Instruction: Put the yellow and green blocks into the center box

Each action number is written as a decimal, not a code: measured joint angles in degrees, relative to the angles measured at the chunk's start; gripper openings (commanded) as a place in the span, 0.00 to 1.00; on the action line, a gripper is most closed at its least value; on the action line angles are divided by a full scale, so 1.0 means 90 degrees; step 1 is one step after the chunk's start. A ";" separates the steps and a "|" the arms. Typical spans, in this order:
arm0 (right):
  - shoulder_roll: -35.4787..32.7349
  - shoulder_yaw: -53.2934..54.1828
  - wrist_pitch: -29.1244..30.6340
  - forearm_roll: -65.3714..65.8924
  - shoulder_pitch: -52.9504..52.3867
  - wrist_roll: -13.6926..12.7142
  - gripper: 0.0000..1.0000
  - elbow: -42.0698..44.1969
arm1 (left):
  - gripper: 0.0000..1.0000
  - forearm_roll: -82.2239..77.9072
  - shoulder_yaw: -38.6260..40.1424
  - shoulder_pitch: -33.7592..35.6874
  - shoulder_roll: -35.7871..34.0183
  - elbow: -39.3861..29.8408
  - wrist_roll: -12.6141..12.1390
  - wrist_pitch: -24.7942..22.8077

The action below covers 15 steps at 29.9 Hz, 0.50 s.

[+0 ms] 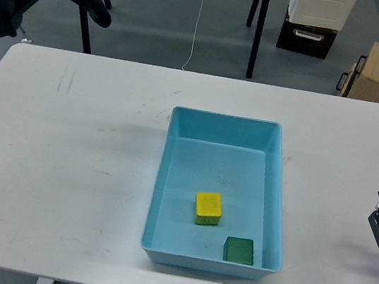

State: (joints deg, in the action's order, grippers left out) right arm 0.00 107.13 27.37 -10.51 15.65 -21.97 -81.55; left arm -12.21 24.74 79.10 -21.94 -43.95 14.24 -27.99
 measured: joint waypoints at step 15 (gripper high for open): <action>0.0000 -0.0116 -0.0012 0.0014 -0.0138 0.0007 1.00 -0.0367 | 1.00 0.0085 0.4371 -0.3643 0.0055 -0.0682 0.0136 0.0000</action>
State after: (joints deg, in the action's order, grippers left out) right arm 0.00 106.09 27.26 -10.38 14.40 -21.91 -84.85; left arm -11.44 64.08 46.31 -21.45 -50.09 15.46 -27.99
